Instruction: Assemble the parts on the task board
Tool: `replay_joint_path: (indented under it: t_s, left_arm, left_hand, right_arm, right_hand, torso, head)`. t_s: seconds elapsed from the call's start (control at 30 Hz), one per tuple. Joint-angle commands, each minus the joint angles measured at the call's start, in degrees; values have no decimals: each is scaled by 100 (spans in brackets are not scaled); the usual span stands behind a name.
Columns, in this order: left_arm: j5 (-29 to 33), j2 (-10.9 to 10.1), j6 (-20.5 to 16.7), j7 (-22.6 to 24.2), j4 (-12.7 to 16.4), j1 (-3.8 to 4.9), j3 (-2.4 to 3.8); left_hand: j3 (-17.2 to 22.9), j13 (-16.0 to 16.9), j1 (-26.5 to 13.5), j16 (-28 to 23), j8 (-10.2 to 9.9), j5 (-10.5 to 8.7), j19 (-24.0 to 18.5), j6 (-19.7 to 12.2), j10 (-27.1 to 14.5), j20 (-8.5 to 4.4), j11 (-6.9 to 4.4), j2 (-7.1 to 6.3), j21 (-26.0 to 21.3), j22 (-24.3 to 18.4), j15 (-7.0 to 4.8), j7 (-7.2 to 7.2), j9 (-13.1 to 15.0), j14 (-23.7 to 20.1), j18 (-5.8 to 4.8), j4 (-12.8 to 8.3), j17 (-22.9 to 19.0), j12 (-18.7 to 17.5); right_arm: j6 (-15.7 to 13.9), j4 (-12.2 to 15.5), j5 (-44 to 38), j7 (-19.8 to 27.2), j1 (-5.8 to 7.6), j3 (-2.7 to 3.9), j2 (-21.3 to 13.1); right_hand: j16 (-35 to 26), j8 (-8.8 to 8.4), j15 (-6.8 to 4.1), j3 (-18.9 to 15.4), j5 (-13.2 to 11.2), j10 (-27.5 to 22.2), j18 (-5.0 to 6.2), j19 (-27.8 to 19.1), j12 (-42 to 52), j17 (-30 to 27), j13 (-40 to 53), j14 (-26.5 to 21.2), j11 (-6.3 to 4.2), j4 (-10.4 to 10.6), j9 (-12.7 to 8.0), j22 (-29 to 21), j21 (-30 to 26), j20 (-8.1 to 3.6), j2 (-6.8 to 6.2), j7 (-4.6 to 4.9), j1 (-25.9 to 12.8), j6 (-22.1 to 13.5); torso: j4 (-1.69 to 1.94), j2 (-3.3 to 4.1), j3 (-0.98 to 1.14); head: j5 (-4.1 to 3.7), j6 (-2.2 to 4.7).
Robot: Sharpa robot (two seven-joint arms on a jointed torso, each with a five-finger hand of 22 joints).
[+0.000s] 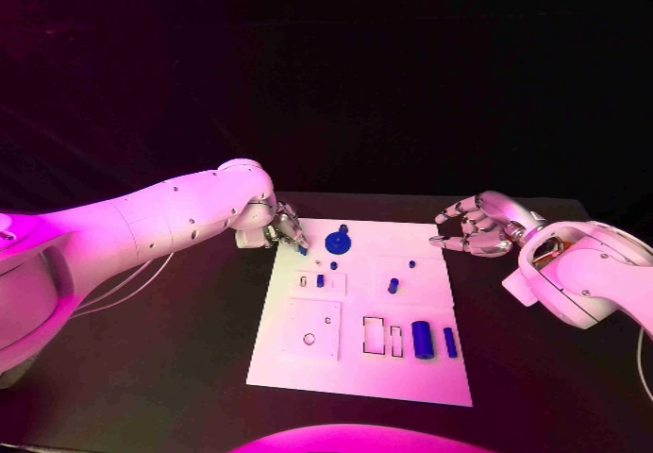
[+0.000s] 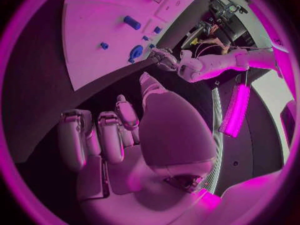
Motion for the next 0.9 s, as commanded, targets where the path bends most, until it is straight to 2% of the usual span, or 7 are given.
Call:
replay_joint_path:
  t_s: [0.03, 0.27, 0.37, 0.4, 0.47, 0.73, 0.9]
  left_arm:
    - [400, -128, -127, 100, 232, 0, 5]
    - [541, -528, -375, 128, 877, 3, 11]
    - [551, -718, -478, 138, 1199, 3, 12]
    - [540, -764, -506, 141, 1283, 2, 12]
    - [497, -832, -566, 150, 1416, 0, 11]
    - [-62, -1017, -914, 173, 1861, -95, 6]
    - [-321, -1052, -1018, 159, 1993, -162, 4]
  left_hand:
    - [1082, 20, -148, 31, 63, 99, 57, 63, 68, -9, 1, -38, 63, 55, -47, -14, 259, 381, 18, -980, 861, 39]
    - [1333, 153, -391, 67, 147, 453, 182, 170, 257, -49, -51, -181, 157, 224, -96, -66, 298, 420, -15, -1125, 944, 118]
    - [1392, 226, -490, 86, 169, 717, 249, 236, 361, -78, -83, -250, 202, 308, -128, -99, 302, 440, -32, -1175, 989, 152]
    - [1414, 312, -545, 91, 190, 1003, 320, 298, 450, -100, -110, -305, 247, 396, -150, -123, 305, 448, -50, -1203, 1003, 197]
    - [1425, 361, -597, 89, 194, 1191, 362, 344, 510, -121, -130, -357, 276, 450, -173, -146, 301, 450, -61, -1234, 1000, 214]
    - [1432, 539, -663, 97, 195, 1461, 432, 449, 670, -162, -174, -442, 323, 542, -215, -192, 289, 461, -80, -1281, 1022, 292]
    - [1435, 619, -687, 104, 186, 1613, 478, 506, 744, -184, -197, -485, 353, 602, -236, -214, 280, 467, -93, -1301, 1039, 323]
  right_arm:
    - [17, 3, -33, 71, -3, 2, -7]
    - [13, 5, -20, 73, -3, 2, -24]
    - [11, 11, -17, 77, -3, 2, -34]
    - [11, 12, -17, 77, -3, 2, -37]
    - [9, 14, -16, 77, -3, 2, -44]
    - [6, 15, -14, 82, -3, 2, -55]
    - [5, 16, -10, 89, -3, 2, -54]
  right_hand:
    - [-31, 32, -8, -32, 23, -29, 96, 300, -9, 1125, 5, 490, -6, -1, -7, 1296, -30, 12, 21, 6, -4, 46]
    - [-32, 37, -10, -34, 27, -31, 95, 302, -10, 1125, 0, 490, -7, -1, -8, 1298, -26, 11, 24, 5, -4, 50]
    - [-32, 37, -10, -34, 27, -31, 95, 302, -10, 1125, 0, 490, -7, -1, -8, 1298, -26, 11, 24, 5, -4, 50]
    - [-32, 37, -10, -34, 27, -31, 95, 302, -10, 1125, 0, 490, -7, -1, -8, 1298, -26, 11, 24, 5, -4, 50]
    - [-32, 37, -10, -34, 27, -31, 95, 302, -10, 1125, 0, 490, -7, -1, -8, 1298, -26, 11, 24, 5, -4, 50]
    - [-32, 37, -10, -34, 27, -31, 95, 302, -10, 1125, 0, 490, -7, -1, -8, 1298, -26, 11, 24, 5, -4, 50]
    - [-39, 42, -11, -40, 32, -38, 99, 294, -15, 1111, -8, 486, -9, 1, -9, 1292, -44, 10, 27, 3, -8, 54]
  torso:
    - [6, -5, -1]
    - [3, -6, 0]
    - [-1, -2, -2]
    - [-3, 1, -2]
    - [-1, 3, -3]
    - [7, 4, -7]
    - [3, 5, -10]
  head:
    - [5, -5]
    - [20, -1]
    - [29, -1]
    - [31, -4]
    - [33, -8]
    - [39, -22]
    - [55, -37]
